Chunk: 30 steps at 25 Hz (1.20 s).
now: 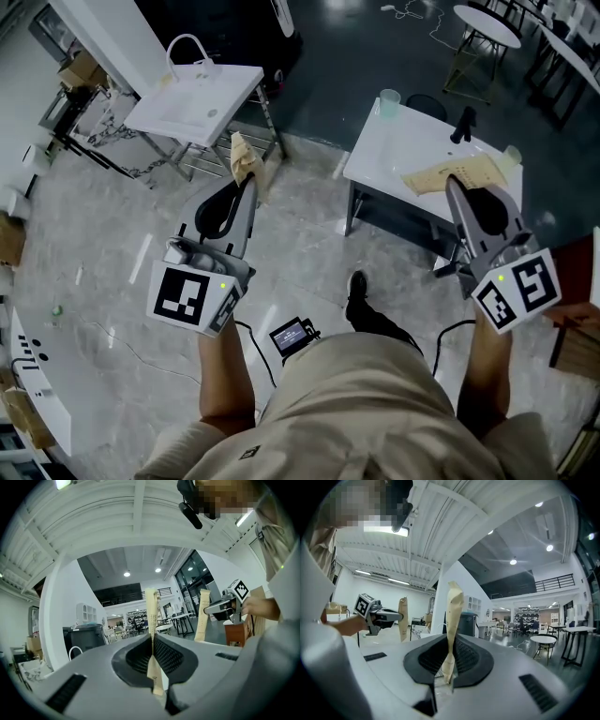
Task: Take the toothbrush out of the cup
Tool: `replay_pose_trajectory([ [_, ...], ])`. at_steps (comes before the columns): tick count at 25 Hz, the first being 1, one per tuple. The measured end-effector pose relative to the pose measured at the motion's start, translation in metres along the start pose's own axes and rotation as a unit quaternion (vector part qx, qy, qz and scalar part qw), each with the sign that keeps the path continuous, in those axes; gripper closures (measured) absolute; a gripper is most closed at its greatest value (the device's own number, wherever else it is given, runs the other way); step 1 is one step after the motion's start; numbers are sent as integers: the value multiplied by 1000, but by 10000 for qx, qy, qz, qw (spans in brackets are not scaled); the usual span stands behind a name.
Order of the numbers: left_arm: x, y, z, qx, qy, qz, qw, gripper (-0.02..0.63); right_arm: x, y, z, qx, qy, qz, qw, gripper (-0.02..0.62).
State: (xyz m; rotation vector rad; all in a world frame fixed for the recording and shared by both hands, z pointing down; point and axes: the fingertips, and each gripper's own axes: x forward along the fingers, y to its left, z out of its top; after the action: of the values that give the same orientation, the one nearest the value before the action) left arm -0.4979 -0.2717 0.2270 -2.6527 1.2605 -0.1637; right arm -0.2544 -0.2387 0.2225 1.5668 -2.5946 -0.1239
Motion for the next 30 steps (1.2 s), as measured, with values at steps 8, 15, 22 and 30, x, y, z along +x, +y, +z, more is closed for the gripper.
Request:
replay_pose_trajectory([
  [8,-4,-9,0,-15,51,-67,10000,594,-6,3,2,2,30,33,10000,565],
  [15,-4,-18,0,-26,76,-109,9999,594,-15,2,0,-9,52,19,10000,565],
  [22,1,-12,-4,-75,114,-119,9998,594,-6,4,-7,-77,206,75,9997,568],
  [30,1,-11,-13,-92,146,-105,9998,594,-1,6,-16,-69,249,90,9996,568],
])
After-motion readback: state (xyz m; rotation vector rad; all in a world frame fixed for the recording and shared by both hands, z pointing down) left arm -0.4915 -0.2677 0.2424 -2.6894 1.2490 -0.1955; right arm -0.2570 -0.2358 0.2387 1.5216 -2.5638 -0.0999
